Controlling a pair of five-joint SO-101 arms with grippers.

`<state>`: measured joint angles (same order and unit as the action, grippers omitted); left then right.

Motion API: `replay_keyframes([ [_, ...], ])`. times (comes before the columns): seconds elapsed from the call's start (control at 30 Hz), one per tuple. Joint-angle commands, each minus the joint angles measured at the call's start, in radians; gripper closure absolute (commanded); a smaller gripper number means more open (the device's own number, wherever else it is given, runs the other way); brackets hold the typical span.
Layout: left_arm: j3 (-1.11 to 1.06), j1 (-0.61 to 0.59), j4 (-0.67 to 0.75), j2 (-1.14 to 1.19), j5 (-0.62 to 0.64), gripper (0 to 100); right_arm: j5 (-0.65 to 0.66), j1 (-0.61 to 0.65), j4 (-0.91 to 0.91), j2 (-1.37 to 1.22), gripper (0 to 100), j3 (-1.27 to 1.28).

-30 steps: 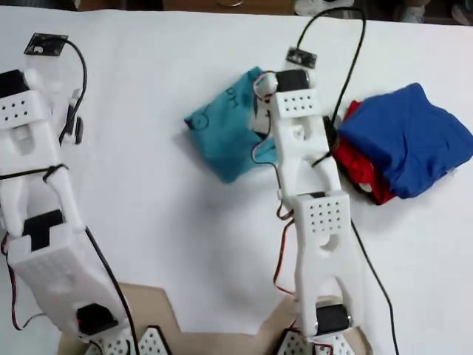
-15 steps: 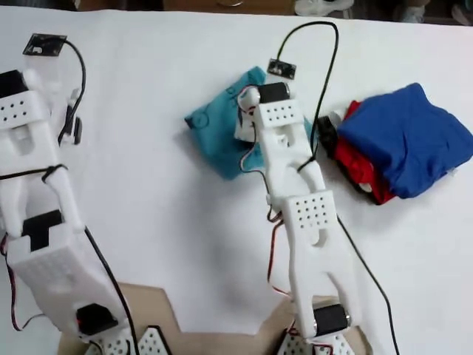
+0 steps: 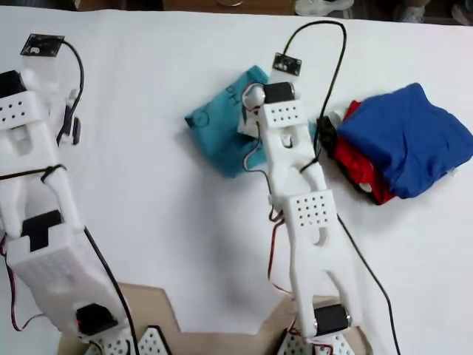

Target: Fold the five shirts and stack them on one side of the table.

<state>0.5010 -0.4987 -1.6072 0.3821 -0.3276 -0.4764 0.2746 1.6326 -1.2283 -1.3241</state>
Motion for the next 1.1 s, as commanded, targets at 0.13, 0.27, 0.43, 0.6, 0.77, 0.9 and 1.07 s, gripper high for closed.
replay_keyframes([
  [0.13, 0.005, -0.008, 0.011, -0.071, -0.008, 87, -0.008, -0.025, -0.050, -0.030, 66.9, -0.028],
  [0.27, 0.008, -0.008, 0.008, -0.074, -0.008, 87, 0.000, -0.021, -0.048, -0.028, 67.3, -0.026],
  [0.43, 0.013, -0.008, 0.006, -0.075, -0.006, 87, 0.048, -0.018, -0.045, -0.027, 85.4, -0.023],
  [0.6, 0.015, -0.023, 0.009, -0.075, -0.006, 87, 0.186, -0.022, -0.021, -0.027, 97.5, -0.026],
  [0.77, 0.015, -0.028, 0.011, -0.075, -0.006, 87, 0.282, -0.027, 0.007, -0.025, 97.8, -0.028],
  [0.9, 0.015, -0.029, 0.008, -0.075, -0.006, 87, 0.368, -0.051, 0.008, 0.002, 97.8, -0.055],
  [1.07, 0.008, -0.029, 0.006, -0.075, -0.006, 87, 0.557, -0.094, 0.021, 0.070, 97.9, -0.167],
])
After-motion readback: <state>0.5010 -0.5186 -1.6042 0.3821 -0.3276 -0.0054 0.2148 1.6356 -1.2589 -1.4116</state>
